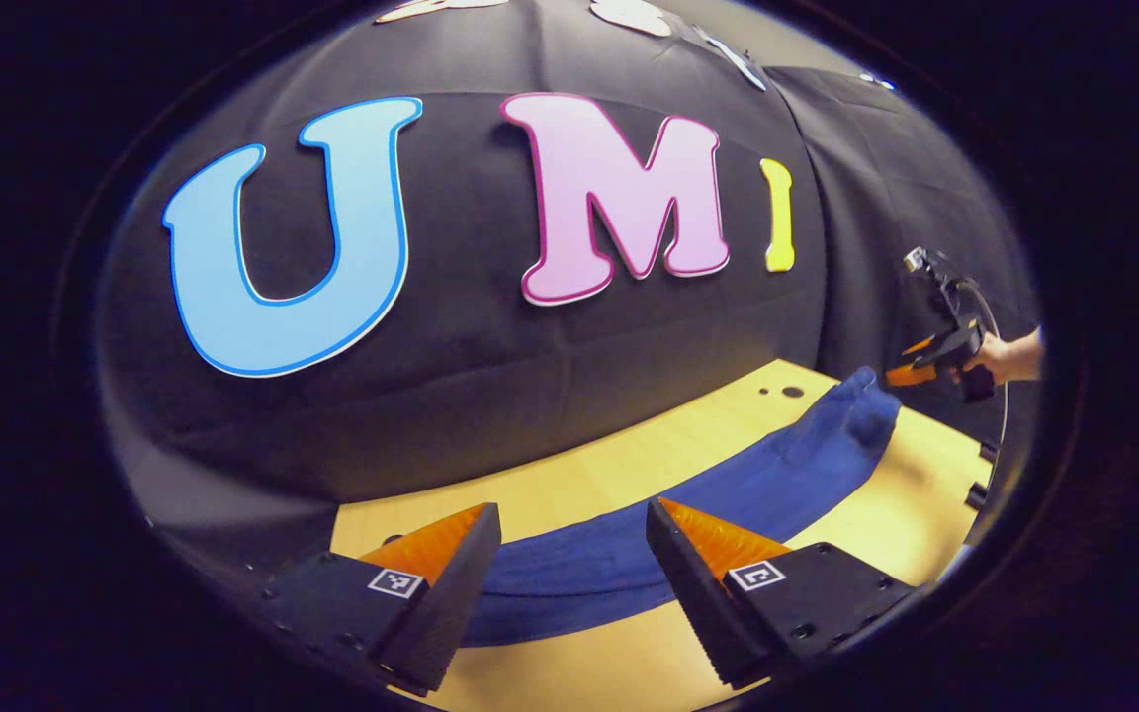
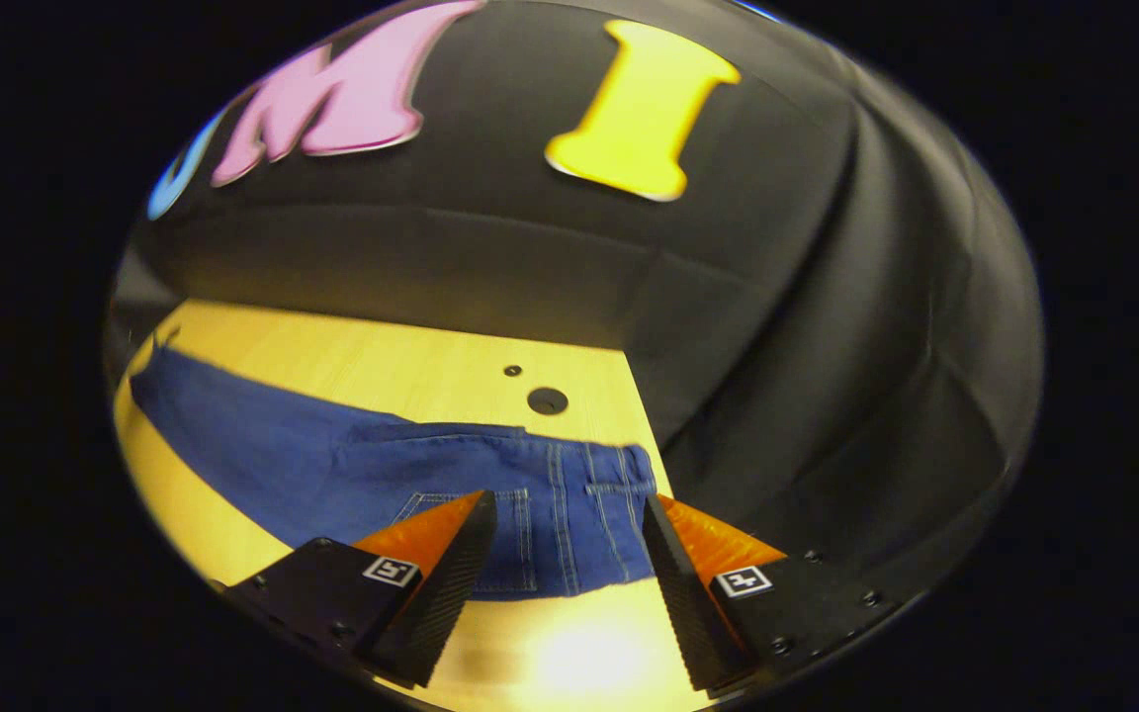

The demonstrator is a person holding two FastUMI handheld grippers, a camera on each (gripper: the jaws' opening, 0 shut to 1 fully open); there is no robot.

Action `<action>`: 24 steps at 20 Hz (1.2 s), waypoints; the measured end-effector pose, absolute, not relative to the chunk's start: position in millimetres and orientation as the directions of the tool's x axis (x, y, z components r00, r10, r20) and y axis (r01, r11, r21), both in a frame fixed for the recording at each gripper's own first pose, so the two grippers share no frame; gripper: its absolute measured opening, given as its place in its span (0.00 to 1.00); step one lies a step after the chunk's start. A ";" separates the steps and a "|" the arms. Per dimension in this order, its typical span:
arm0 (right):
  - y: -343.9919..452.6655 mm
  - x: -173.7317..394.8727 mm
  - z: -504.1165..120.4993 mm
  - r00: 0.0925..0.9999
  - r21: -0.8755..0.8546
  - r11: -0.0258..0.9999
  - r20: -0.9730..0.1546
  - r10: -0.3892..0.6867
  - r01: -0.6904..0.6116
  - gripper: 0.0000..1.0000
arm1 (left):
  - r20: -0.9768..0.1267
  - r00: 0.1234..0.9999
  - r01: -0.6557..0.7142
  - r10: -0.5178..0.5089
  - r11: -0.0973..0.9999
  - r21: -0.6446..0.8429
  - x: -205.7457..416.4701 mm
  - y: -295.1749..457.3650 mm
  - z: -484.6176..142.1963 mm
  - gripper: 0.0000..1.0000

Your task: Grasp the waist and the cuffs of the jeans and fold them to make the two legs overlap; first hold the waist and fold one-third of the jeans toward the cuffs, then hold the cuffs and fold the remaining one-third in the same direction to finish folding.

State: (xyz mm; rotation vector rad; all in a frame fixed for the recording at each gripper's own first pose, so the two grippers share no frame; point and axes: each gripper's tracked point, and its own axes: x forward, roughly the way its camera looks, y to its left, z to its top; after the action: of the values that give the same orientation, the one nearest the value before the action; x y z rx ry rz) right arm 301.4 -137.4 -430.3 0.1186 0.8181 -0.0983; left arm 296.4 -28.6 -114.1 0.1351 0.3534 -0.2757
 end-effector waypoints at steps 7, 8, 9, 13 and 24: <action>-171.5 276.1 -533.6 0.454 0.290 0.747 -0.891 -0.017 0.598 0.98 | -0.306 0.926 0.204 -0.224 0.974 -0.096 286.5 -39.6 -93.0 0.96; -172.9 274.9 -543.2 0.441 0.309 0.702 -0.898 -0.007 0.641 0.98 | -0.295 0.932 0.191 -0.211 0.977 -0.095 288.0 -34.0 -89.6 0.97; -174.2 272.8 -547.1 0.437 0.336 0.651 -0.899 0.008 0.680 0.98 | -0.285 0.938 0.178 -0.196 0.980 -0.089 290.9 -28.3 -87.9 0.97; -186.1 288.9 -549.4 0.463 0.382 0.565 -0.886 0.000 0.731 0.90 | -0.261 0.957 0.116 -0.128 0.991 -0.059 288.2 -17.2 -70.6 0.92; -184.0 301.4 -507.3 0.631 0.518 0.613 -0.775 0.040 0.597 0.13 | -0.301 0.954 -0.060 -0.008 0.974 -0.216 237.9 22.2 -92.3 0.94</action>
State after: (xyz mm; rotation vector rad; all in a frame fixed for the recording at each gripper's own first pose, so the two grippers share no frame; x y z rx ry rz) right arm 301.4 -184.0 -507.3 0.8663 0.8418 -0.3688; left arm 237.9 22.2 -92.3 -0.2259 0.3055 0.0268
